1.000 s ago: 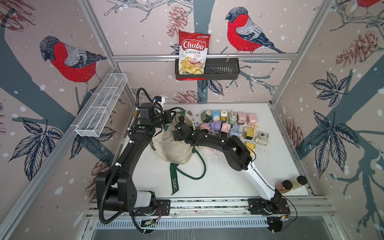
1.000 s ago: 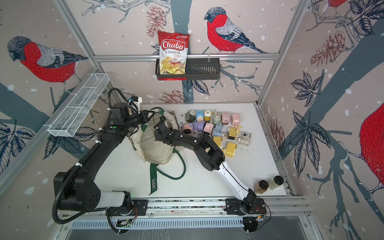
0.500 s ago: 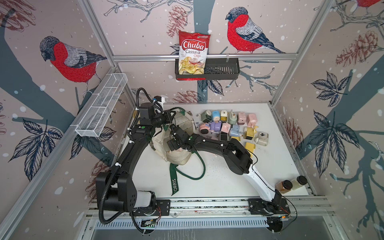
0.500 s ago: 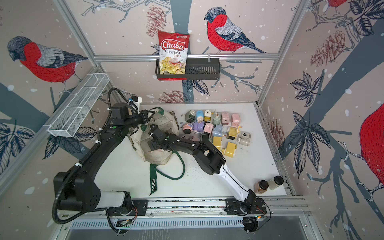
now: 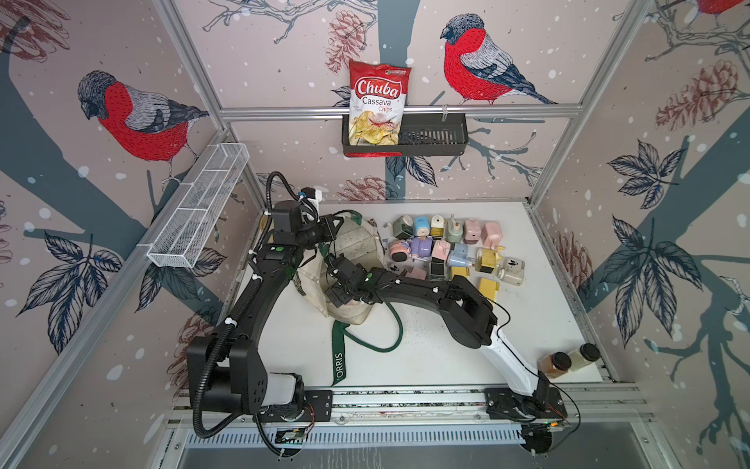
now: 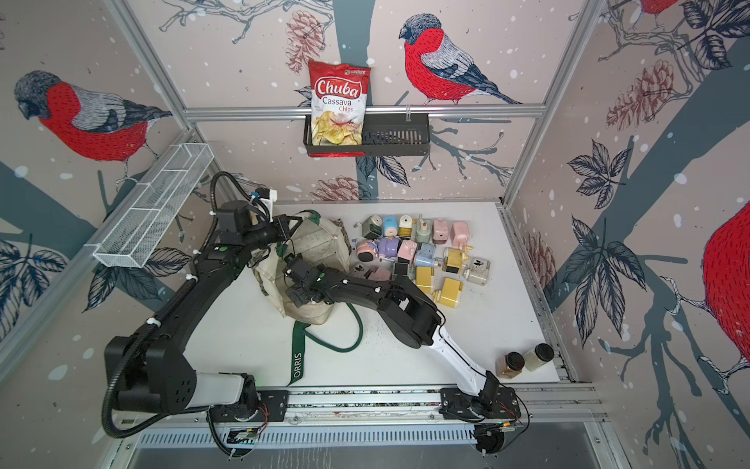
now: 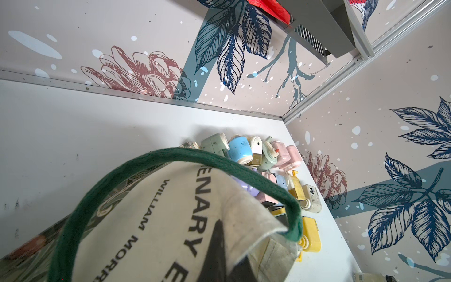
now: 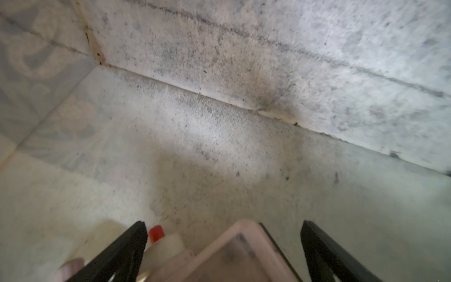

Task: Take out the pencil sharpeners from the tote bags
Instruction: Adjust the pencil sharpener in the canvas bag, then pick up the pencil sharpener from the canvas bag.

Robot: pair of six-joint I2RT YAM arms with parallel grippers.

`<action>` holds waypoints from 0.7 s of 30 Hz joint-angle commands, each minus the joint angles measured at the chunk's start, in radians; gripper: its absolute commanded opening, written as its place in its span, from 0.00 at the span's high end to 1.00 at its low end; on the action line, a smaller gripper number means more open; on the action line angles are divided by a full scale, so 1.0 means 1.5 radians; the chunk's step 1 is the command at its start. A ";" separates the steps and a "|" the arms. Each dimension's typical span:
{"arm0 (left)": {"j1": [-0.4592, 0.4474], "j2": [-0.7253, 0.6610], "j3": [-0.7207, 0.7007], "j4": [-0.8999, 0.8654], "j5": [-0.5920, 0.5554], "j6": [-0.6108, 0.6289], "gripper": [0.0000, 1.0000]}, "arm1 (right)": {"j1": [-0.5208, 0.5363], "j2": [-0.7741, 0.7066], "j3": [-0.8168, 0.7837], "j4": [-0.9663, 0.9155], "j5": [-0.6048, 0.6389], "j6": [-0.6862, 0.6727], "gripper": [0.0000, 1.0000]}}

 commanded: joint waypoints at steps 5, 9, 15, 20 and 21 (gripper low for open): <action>0.000 0.000 0.008 0.043 0.011 -0.001 1.00 | -0.001 -0.059 -0.027 -0.027 0.024 0.075 0.01; -0.001 0.000 0.008 0.042 0.011 -0.002 1.00 | -0.001 -0.078 -0.042 -0.029 0.022 0.100 0.00; 0.000 0.001 0.009 0.042 0.011 -0.001 1.00 | -0.001 -0.099 -0.099 0.026 -0.047 -0.014 0.01; 0.000 0.003 0.009 0.041 0.012 -0.001 1.00 | -0.040 -0.092 -0.098 0.015 -0.155 -0.121 0.01; -0.001 0.002 0.010 0.042 0.012 -0.001 1.00 | -0.048 -0.087 -0.090 0.005 -0.170 -0.134 0.01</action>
